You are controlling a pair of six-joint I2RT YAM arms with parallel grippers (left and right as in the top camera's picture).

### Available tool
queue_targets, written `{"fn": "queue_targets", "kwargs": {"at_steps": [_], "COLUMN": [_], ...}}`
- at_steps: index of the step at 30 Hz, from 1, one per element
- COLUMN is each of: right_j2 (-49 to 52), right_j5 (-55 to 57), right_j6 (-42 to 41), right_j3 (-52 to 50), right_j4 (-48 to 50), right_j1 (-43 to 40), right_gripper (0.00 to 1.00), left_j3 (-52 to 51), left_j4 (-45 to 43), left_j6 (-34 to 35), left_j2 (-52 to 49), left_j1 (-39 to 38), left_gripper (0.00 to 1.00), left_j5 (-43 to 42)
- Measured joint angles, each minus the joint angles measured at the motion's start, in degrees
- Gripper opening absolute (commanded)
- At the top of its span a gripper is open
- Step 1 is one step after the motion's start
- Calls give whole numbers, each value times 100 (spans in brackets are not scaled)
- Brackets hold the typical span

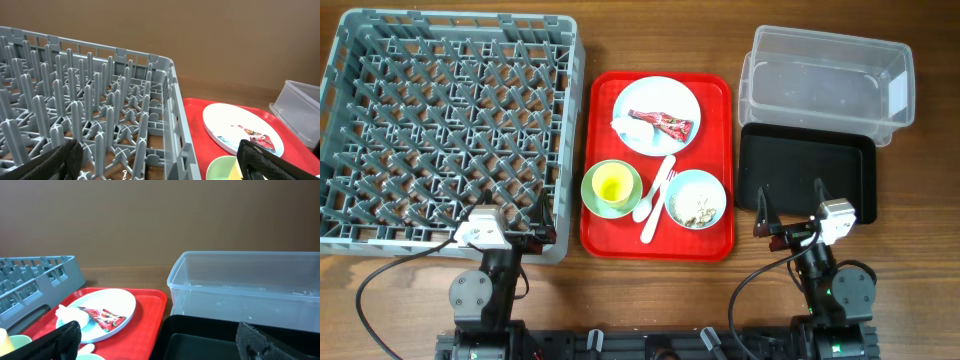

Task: Sort waste into correct bins and load items into the dishwasher rack

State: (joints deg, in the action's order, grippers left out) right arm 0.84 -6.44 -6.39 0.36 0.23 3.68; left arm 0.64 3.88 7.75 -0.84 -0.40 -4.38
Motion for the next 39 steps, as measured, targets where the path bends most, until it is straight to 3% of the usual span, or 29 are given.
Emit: {"fn": "queue_targets", "kwargs": {"at_steps": [9, 25, 31, 39], "right_j2": [0, 17, 531, 2199], "right_j5": [2, -149, -411, -968], "right_j6": [-17, -772, -791, -647], "right_j3": [0, 22, 531, 2037], "right_j4": [0, -129, -439, -1344], "right_j1": [0, 0, 0, 0], "right_gripper": [100, 100, 100, 100], "left_j3": [0, 35, 787, 2452], "left_j4": [-4, 107, 1390, 2658], "left_j6": [0, 0, 136, 199], "left_j2": [0, -2, -337, -1829], "left_j1": [0, 0, 0, 0], "left_gripper": [100, 100, 100, 100], "left_j5": [0, 2, 2, 9]}}
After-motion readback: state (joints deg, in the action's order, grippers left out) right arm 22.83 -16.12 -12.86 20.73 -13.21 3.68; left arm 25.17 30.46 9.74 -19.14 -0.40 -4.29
